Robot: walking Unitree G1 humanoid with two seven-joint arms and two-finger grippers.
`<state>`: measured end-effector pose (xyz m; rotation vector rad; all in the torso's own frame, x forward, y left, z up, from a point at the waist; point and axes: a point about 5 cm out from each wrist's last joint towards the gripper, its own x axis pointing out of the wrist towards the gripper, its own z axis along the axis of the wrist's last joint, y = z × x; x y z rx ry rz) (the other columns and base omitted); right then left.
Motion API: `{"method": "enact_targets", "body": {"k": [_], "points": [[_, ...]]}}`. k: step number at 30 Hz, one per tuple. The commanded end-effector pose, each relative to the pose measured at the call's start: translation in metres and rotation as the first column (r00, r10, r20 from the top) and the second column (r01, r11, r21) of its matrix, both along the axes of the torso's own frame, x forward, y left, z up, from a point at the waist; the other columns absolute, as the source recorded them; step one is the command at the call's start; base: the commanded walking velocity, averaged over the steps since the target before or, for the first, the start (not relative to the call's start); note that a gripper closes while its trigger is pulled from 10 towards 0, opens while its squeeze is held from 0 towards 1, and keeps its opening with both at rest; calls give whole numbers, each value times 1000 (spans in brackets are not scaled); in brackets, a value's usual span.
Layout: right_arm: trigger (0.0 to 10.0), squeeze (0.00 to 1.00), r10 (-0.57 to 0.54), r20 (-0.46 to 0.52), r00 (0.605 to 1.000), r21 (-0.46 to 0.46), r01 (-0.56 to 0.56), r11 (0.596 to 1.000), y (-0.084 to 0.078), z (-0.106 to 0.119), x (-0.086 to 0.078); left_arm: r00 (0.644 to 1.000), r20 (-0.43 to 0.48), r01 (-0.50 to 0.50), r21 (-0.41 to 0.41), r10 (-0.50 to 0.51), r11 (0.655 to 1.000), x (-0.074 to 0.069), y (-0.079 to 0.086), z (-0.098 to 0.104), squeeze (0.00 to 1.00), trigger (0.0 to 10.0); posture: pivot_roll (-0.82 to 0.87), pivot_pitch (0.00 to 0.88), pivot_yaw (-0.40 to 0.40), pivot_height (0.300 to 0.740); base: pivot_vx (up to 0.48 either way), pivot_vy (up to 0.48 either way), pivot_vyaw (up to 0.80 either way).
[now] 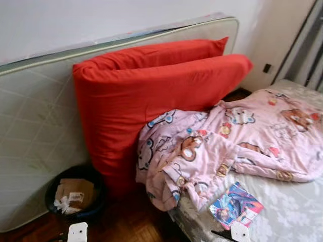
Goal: Clean up the room
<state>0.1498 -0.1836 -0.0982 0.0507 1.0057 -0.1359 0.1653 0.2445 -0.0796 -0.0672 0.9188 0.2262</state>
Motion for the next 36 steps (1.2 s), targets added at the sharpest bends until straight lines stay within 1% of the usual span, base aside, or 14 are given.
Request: {"method": "enact_targets", "body": {"k": [1,36], "points": [[10000,0,-1,5,1000,3,1,1000,0,1,2,1000,-14,5,0,-5,1000,-2,0,-1,0,10000,64,0,13,740,0,259,0],[10000,0,1,4,1000,5,-1,1000,1,1,2,1000,-13,5,-5,-5,1000,-2,0,-1,0,10000,62,0,12,740,0,308,0]]}}
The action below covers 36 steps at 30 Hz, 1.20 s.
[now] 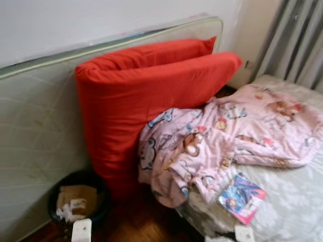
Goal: Clean up the room
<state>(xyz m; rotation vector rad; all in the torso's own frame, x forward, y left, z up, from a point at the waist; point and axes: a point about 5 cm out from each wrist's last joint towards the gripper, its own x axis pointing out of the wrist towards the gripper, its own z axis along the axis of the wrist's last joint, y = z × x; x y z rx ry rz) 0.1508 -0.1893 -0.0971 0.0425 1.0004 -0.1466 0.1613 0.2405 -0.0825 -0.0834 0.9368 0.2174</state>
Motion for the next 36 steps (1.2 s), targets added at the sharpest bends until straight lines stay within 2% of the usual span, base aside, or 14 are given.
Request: {"method": "enact_targets", "body": {"k": [1,22,34,36], "points": [[10000,0,6,0,1000,17,-6,1000,7,-1,0,1000,3,4,14,-4,1000,2,4,2,0,10000,63,0,11,740,0,334,0],[10000,0,32,11,999,29,-33,999,8,0,2,1000,3,4,13,-4,1000,2,4,2,0,10000,64,0,12,740,0,329,0],[10000,0,34,17,999,40,-35,999,8,1,4,1000,5,5,13,-5,1000,4,4,3,0,10000,67,0,10,740,0,331,764],[10000,0,20,14,1000,46,-21,999,8,0,3,1000,5,5,13,-5,1000,4,4,3,0,10000,67,0,10,740,0,330,0]]}}
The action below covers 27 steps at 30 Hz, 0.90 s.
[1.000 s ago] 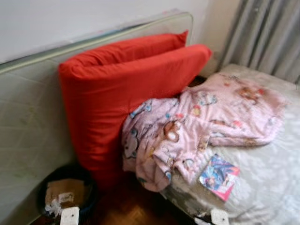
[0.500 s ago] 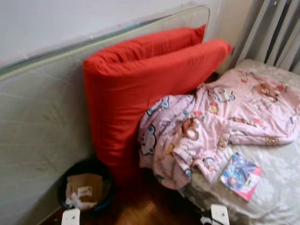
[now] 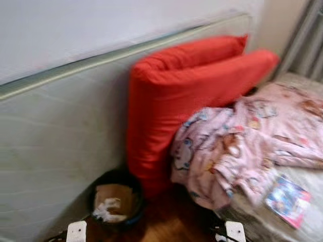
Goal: Clean up the room
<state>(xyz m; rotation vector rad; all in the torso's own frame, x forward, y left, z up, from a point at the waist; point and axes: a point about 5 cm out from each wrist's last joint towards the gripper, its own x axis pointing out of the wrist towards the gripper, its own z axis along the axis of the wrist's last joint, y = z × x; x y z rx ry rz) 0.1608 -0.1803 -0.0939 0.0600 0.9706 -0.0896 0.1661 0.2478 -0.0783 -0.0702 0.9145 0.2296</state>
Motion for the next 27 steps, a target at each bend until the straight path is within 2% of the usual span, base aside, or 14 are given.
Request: {"method": "enact_targets", "body": {"k": [1,27], "points": [[10000,0,-19,-20,1000,7,19,1000,-1,-3,-7,1000,-15,10,-6,-10,1000,-1,-3,-2,0,10000,67,0,10,740,0,330,0],[10000,0,-1,-20,1000,20,2,1000,0,-3,-6,1000,-15,10,-7,-10,1000,-1,-3,-2,0,10000,68,0,9,740,0,331,0]]}}
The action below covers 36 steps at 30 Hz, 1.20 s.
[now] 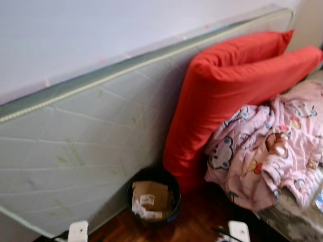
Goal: Clean up the room
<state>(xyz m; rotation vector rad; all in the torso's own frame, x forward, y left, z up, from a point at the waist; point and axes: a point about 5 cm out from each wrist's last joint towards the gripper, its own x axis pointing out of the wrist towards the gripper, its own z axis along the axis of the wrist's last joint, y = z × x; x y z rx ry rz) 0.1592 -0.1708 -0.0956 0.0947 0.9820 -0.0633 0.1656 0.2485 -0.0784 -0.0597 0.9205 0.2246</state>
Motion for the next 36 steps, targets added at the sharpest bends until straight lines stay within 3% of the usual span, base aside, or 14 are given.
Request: {"method": "enact_targets", "body": {"k": [1,7,20,36], "points": [[10000,0,-8,-10,1000,-22,8,1000,-9,-1,-4,1000,-8,1,-13,-1,1000,0,-4,-1,0,10000,68,0,9,740,0,330,0],[10000,0,-7,-12,1000,-23,7,1000,-9,-1,-4,1000,-9,2,-12,-2,1000,0,-3,-1,0,10000,70,0,10,740,0,329,0],[10000,0,9,-9,1000,-33,-9,999,-9,-1,-4,1000,-2,9,-15,-9,1000,0,-3,-1,0,10000,70,0,9,740,0,0,0],[10000,0,11,-3,1000,-39,-11,999,-9,-1,-4,1000,-6,8,-18,-8,1000,-1,-4,-2,0,10000,71,0,6,740,0,0,716]]}}
